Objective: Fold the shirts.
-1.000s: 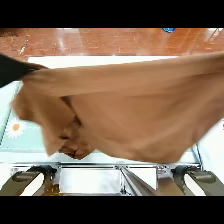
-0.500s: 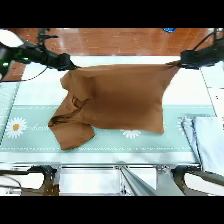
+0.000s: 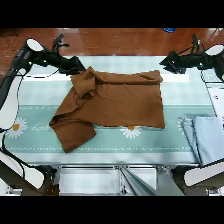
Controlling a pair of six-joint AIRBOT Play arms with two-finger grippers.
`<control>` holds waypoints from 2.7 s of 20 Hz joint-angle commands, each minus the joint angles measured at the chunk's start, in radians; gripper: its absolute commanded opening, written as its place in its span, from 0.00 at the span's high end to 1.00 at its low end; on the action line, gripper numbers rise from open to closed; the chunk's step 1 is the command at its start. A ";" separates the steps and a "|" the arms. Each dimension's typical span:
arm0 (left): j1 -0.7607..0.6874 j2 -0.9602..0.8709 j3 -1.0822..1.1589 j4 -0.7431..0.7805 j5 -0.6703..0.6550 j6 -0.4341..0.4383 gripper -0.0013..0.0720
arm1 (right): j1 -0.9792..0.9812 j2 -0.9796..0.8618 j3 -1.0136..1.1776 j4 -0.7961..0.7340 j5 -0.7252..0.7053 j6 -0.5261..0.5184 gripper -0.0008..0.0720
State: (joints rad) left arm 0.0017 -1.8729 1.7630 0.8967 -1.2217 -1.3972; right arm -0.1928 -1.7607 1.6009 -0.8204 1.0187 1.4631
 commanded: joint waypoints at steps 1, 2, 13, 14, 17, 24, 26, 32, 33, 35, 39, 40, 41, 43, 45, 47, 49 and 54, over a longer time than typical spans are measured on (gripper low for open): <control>0.116 -0.004 0.040 0.113 -0.237 -0.090 0.29 | -0.112 0.019 0.002 0.032 0.110 -0.025 0.42; 0.175 0.009 0.034 0.119 -0.325 -0.088 0.29 | -0.165 0.045 0.002 -0.010 0.191 -0.042 0.42; 0.624 0.717 -1.007 0.138 -0.032 0.140 0.29 | -0.258 0.429 -0.739 0.236 0.164 -0.346 0.43; 0.662 0.774 -1.083 0.135 0.002 0.170 0.29 | -0.258 0.459 -0.804 0.309 0.168 -0.402 0.43; 0.698 0.892 -1.242 0.101 0.045 0.294 0.29 | -0.258 0.528 -0.905 0.309 0.171 -0.438 0.43; 0.623 0.863 -1.292 0.043 0.095 0.333 0.29 | -0.258 0.543 -0.914 0.307 0.190 -0.439 0.43; 0.623 0.837 -1.284 0.026 0.087 0.369 0.29 | -0.258 0.543 -0.914 0.306 0.190 -0.439 0.43; 0.594 0.740 -1.270 -0.064 0.097 0.444 0.29 | -0.258 0.543 -0.913 0.307 0.189 -0.437 0.43; 0.589 0.725 -1.266 -0.097 0.105 0.447 0.29 | -0.258 0.543 -0.914 0.307 0.188 -0.436 0.43; 0.580 0.687 -1.255 -0.116 0.118 0.447 0.29 | -0.258 0.543 -0.914 0.308 0.188 -0.431 0.43; 0.535 0.602 -1.229 -0.116 0.122 0.445 0.29 | -0.259 0.543 -0.913 0.308 0.188 -0.414 0.43; 0.516 0.581 -1.218 -0.116 0.120 0.438 0.33 | -0.259 0.543 -0.913 0.307 0.189 -0.409 0.43; 0.499 0.566 -1.205 -0.116 0.109 0.432 0.62 | -0.266 0.543 -0.911 0.301 0.195 -0.404 0.43; 0.479 0.555 -1.168 -0.116 0.071 0.424 0.95 | -0.314 0.543 -0.893 0.221 0.238 -0.389 0.43; 0.480 0.556 -1.120 -0.115 0.023 0.424 0.95 | -0.382 0.543 -0.886 0.033 0.307 -0.309 0.43; 0.480 0.556 -1.078 -0.116 -0.007 0.424 0.95 | -0.404 0.543 -0.889 -0.198 0.373 -0.205 0.43; 0.480 0.556 -1.058 -0.116 -0.010 0.424 0.95 | -0.404 0.543 -0.919 -0.285 0.393 -0.134 0.43; 0.480 0.556 -1.058 -0.116 -0.022 0.424 0.95 | -0.302 0.542 -1.009 -0.217 0.267 -0.135 0.43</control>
State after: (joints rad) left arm 0.4824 -1.3163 0.6964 0.7818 -1.2297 -0.9722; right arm -0.5442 -1.2182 0.6285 -1.0073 1.3464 1.2911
